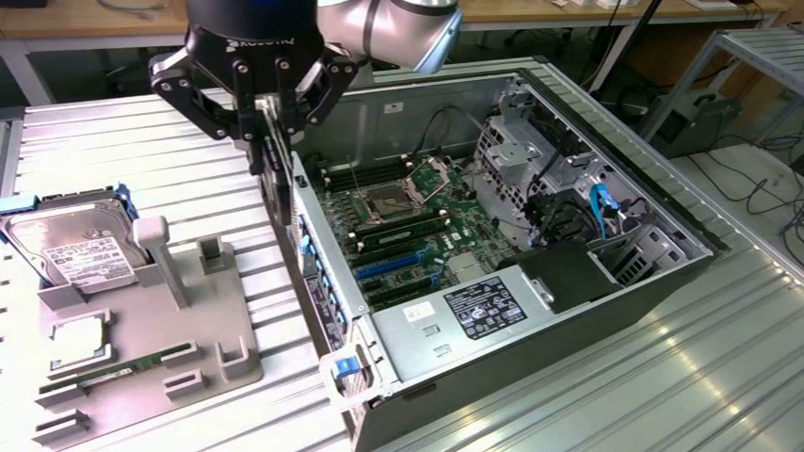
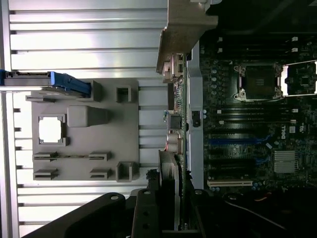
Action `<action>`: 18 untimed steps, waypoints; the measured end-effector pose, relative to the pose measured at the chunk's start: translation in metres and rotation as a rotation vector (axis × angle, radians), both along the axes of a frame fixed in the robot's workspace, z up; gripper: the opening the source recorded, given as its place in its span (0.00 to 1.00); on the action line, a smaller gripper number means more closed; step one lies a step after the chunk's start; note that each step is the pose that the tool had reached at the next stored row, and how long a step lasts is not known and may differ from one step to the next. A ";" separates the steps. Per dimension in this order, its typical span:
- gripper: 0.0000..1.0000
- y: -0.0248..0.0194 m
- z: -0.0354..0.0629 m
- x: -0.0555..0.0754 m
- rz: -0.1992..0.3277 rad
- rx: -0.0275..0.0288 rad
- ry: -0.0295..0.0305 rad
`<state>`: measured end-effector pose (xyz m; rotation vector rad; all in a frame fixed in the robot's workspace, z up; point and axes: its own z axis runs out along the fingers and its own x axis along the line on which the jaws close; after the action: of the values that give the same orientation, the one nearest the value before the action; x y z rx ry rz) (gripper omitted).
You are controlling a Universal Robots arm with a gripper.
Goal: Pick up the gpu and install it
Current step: 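Pick up the gpu and move the gpu toward the slot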
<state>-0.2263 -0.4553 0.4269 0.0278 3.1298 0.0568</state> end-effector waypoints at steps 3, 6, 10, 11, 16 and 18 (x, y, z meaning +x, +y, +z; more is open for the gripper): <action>0.27 0.0000 -0.0002 0.006 0.000 -0.0001 0.0000; 0.27 0.0000 -0.0005 0.011 0.000 0.0001 -0.0001; 0.27 0.0000 -0.0008 0.017 0.000 0.0000 -0.0001; 0.27 0.0000 -0.0008 0.019 0.000 0.0000 0.0000; 0.27 0.0000 -0.0011 0.026 0.000 0.0000 0.0000; 0.27 0.0000 -0.0012 0.029 0.000 0.0000 0.0000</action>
<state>-0.1972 -0.4553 0.4257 0.0277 3.1297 0.0569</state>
